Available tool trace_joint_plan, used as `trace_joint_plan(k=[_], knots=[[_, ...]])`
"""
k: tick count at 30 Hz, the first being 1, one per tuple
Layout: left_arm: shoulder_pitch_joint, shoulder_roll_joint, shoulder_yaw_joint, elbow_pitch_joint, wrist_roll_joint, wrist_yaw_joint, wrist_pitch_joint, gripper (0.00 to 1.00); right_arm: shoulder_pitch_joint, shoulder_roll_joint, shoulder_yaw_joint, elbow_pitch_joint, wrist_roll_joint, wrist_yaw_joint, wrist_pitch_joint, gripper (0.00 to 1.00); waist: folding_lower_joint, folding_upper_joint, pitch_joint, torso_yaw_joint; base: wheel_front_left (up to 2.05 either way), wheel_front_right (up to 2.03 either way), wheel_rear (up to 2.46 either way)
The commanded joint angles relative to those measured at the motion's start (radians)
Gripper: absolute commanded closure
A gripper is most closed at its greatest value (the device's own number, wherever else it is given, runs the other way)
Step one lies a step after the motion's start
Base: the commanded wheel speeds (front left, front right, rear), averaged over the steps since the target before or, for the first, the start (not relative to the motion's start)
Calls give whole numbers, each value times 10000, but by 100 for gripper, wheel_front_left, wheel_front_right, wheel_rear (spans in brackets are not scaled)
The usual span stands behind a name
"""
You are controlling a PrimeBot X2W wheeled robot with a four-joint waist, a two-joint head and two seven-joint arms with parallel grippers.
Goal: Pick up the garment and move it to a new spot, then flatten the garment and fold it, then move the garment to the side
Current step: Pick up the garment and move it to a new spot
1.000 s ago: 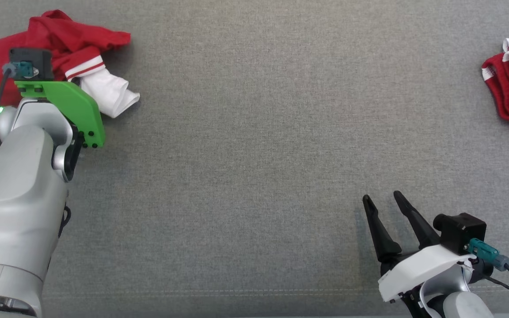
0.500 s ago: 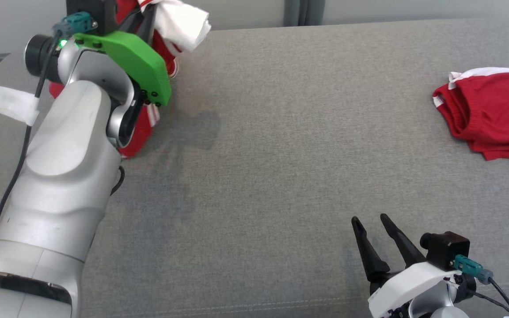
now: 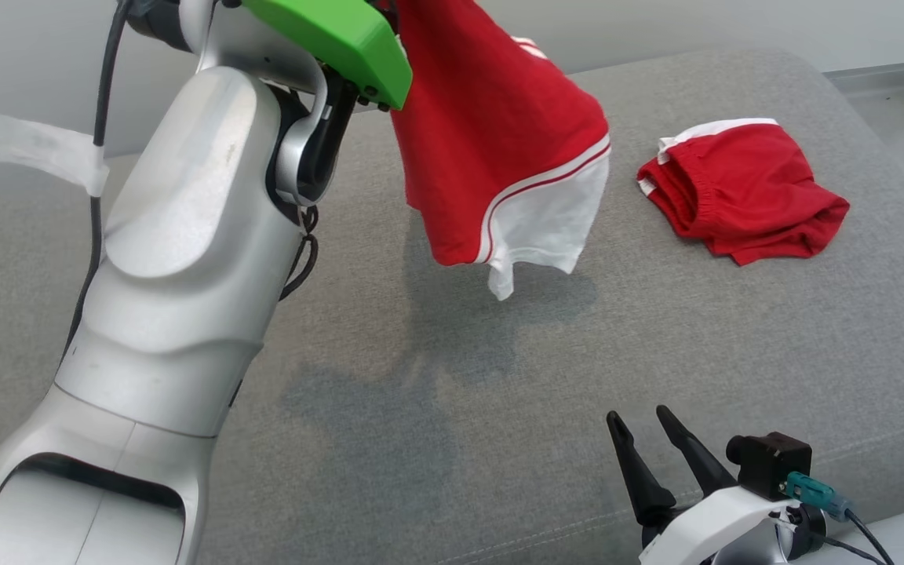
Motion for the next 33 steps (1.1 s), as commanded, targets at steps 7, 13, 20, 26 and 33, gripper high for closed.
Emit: trace_joint_plan(k=[7,13,20,26,33], knots=[[274,-109,-250,48,-862,853,298,100,-128,-21,139,45,220,-1,-210,0,1,-1,85,-747,0,0,0],[678,178,-439,1289,-589,1168,103,100,-396,-19,248,147,351,-1,-447,0,1,-1,688,-960,0,0,0],[741,429,-493,2664,-452,1073,-491,100,-692,-21,274,359,492,-1,-743,0,1,-1,1240,-916,0,0,0],[706,491,-310,3299,-648,922,-1000,100,-747,-18,139,529,386,-1,-837,0,1,-1,1251,-413,0,0,0],[896,636,-77,3619,-835,865,-1363,100,-709,-24,79,571,302,-1,-757,0,1,-1,903,183,0,0,0]])
